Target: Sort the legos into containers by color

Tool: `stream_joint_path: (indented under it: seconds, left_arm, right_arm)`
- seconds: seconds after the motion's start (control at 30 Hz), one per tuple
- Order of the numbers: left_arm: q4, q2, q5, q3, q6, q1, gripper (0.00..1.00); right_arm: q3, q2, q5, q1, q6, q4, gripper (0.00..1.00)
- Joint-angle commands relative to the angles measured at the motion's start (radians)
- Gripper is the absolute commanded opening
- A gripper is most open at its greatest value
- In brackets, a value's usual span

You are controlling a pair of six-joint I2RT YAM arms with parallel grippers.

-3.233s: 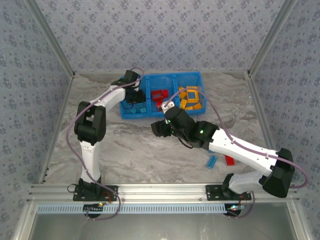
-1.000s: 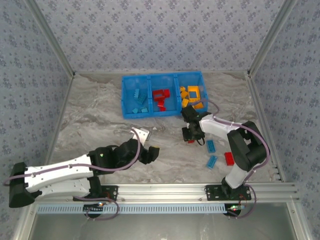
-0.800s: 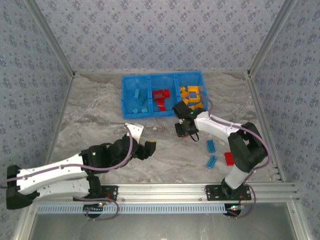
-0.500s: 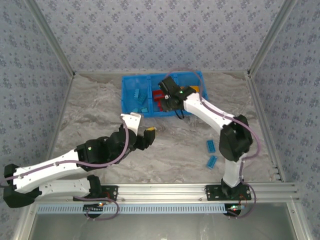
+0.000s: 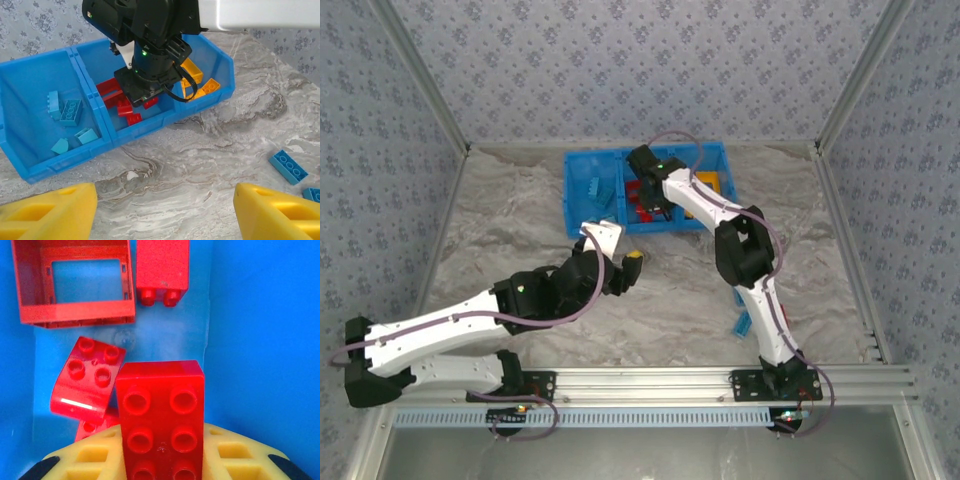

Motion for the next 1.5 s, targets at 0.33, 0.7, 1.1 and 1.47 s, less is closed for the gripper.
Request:
stream_joint_path:
  seconds: [0.33,0.7,1.1,1.47]
  left_arm:
    - [-0.001,-0.011,0.022,-0.007,-0.036,0.008,0.73]
    - [0.038,0.095,0.288,0.007,-0.187,0.114,0.70]
    - [0.001,0.614,0.669,0.342,-0.374,0.128,0.65]
    - [-0.251,1.181,0.882,0.946,-0.463,0.107,0.68]
  right_arm:
    - [0.047,-0.082,0.049,0.030,0.012,-0.041,0.63]
    - [-0.351,-0.609,0.080,0.035,0.005,0.038,0.62]
    - [-0.935,-1.384,0.080,0.021,0.202,-0.237,0.62]
    - [-1.026,-1.649,0.113,0.034,0.283,-0.327,0.63]
